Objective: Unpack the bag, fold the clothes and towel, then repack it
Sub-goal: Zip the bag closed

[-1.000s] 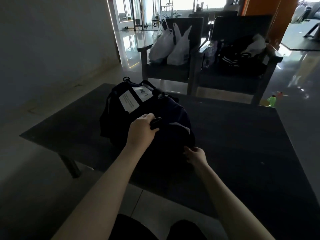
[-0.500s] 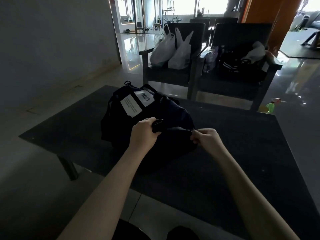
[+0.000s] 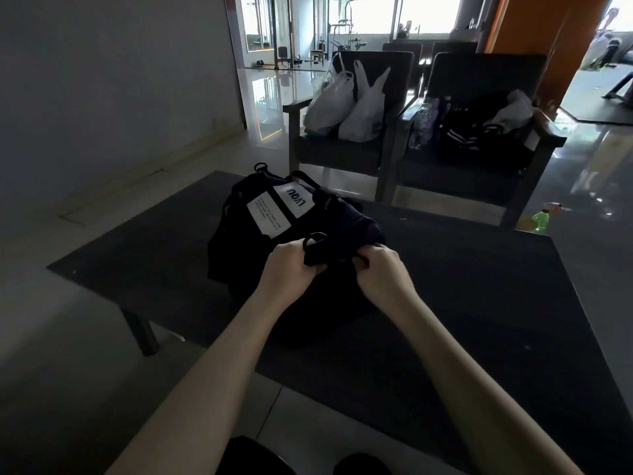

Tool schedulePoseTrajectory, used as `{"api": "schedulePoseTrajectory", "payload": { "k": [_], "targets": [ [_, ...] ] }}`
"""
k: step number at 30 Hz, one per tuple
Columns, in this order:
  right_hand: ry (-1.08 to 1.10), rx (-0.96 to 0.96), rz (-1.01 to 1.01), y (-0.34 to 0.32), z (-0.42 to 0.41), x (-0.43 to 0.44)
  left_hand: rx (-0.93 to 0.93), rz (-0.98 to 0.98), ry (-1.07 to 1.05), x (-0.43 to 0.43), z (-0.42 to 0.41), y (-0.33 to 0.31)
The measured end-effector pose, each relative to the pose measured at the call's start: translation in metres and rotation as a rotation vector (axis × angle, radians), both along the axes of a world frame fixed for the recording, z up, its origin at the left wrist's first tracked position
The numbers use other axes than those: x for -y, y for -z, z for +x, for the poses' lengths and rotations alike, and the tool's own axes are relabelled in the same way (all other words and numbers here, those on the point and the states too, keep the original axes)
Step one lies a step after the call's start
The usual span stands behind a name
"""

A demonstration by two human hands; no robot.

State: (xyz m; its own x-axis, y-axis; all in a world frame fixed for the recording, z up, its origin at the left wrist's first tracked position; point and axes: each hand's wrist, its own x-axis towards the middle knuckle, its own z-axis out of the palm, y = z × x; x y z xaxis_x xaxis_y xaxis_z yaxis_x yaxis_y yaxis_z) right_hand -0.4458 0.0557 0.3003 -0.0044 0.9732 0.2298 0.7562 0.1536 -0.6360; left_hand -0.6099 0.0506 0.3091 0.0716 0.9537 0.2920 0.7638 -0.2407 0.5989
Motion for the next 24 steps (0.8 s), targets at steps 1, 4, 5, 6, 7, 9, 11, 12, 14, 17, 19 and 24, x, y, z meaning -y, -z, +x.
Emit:
{"api": "schedulePoseTrajectory", "payload": {
  "k": [1,4,5,6,7,9,11,12,14,17,19,24],
  "targets": [
    [0.039,-0.023,-0.001,0.001,0.003,-0.001,0.010,0.003,0.021,0.000,0.000,0.000],
    [0.124,-0.109,-0.028,0.001,0.016,-0.003,-0.073,0.044,0.045,0.001,-0.004,0.004],
    [0.127,-0.128,-0.028,0.001,0.017,-0.002,-0.113,0.064,0.031,0.001,-0.005,0.005],
    [0.123,-0.138,-0.018,-0.001,0.015,0.000,-0.136,0.080,0.013,0.001,-0.005,0.006],
    [0.118,-0.138,-0.003,-0.002,0.011,0.003,-0.136,0.099,-0.006,0.003,-0.003,0.006],
    [0.086,-0.126,0.050,-0.003,-0.002,0.011,-0.087,0.102,-0.043,0.004,-0.002,0.003],
    [0.044,-0.104,0.114,0.000,-0.016,0.018,-0.019,0.050,-0.061,0.003,-0.004,-0.004],
    [0.022,-0.088,0.142,0.002,-0.022,0.021,0.018,0.011,-0.057,0.001,-0.006,-0.008],
    [-0.027,-0.055,0.187,0.009,-0.029,0.024,0.087,-0.068,-0.042,-0.003,-0.012,-0.015],
    [-0.054,-0.100,0.212,0.013,-0.032,0.024,0.122,-0.130,-0.024,-0.005,-0.017,-0.021],
    [-0.050,-0.153,0.201,0.015,-0.031,0.021,0.137,-0.170,0.010,-0.003,-0.017,-0.021],
    [0.016,-0.350,0.125,0.018,-0.017,0.018,-0.079,-0.168,0.043,0.009,-0.009,-0.013]
  ]
}}
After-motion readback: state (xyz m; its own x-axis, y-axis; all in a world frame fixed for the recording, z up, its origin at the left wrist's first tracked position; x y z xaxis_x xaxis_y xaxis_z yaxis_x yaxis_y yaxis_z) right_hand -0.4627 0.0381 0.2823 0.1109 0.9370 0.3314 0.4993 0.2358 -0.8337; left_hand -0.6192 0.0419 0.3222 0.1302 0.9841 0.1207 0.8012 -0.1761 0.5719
